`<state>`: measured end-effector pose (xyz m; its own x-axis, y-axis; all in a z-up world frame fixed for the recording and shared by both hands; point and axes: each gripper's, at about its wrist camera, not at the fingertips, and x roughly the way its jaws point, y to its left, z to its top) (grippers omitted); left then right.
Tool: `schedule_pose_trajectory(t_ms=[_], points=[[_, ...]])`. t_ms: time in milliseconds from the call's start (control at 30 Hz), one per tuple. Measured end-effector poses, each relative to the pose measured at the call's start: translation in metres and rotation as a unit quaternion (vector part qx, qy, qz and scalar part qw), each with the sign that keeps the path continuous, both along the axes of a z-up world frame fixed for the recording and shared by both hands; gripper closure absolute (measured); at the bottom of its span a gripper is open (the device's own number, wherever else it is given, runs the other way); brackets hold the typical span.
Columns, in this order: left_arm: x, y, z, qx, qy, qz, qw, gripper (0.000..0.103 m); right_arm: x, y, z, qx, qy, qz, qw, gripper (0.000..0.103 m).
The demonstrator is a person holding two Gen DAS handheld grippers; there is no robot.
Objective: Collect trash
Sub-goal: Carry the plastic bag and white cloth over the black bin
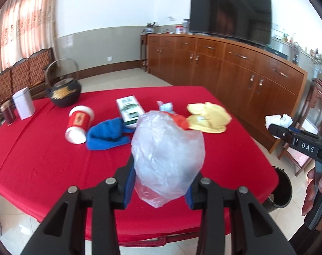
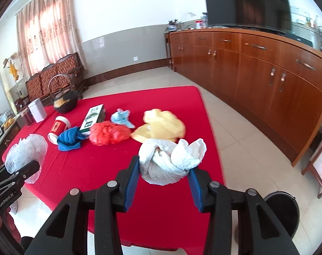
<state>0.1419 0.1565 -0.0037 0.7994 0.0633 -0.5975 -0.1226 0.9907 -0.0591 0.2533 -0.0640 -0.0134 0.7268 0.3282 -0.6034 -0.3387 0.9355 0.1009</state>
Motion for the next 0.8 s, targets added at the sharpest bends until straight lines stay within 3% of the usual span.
schedule_pose_trajectory(t_ms=[400,800], points=[[0.018,-0.082,0.001,0.000,-0.001,-0.081,0.9967,0.063,-0.023,-0.103,0.006,0.010,0.000,-0.075,0.997,0.057],[0.044,-0.162,-0.008,-0.001,0.010,-0.158,0.9874,0.063,-0.040,-0.196,-0.007,0.005,0.017,-0.151,0.988,0.057]])
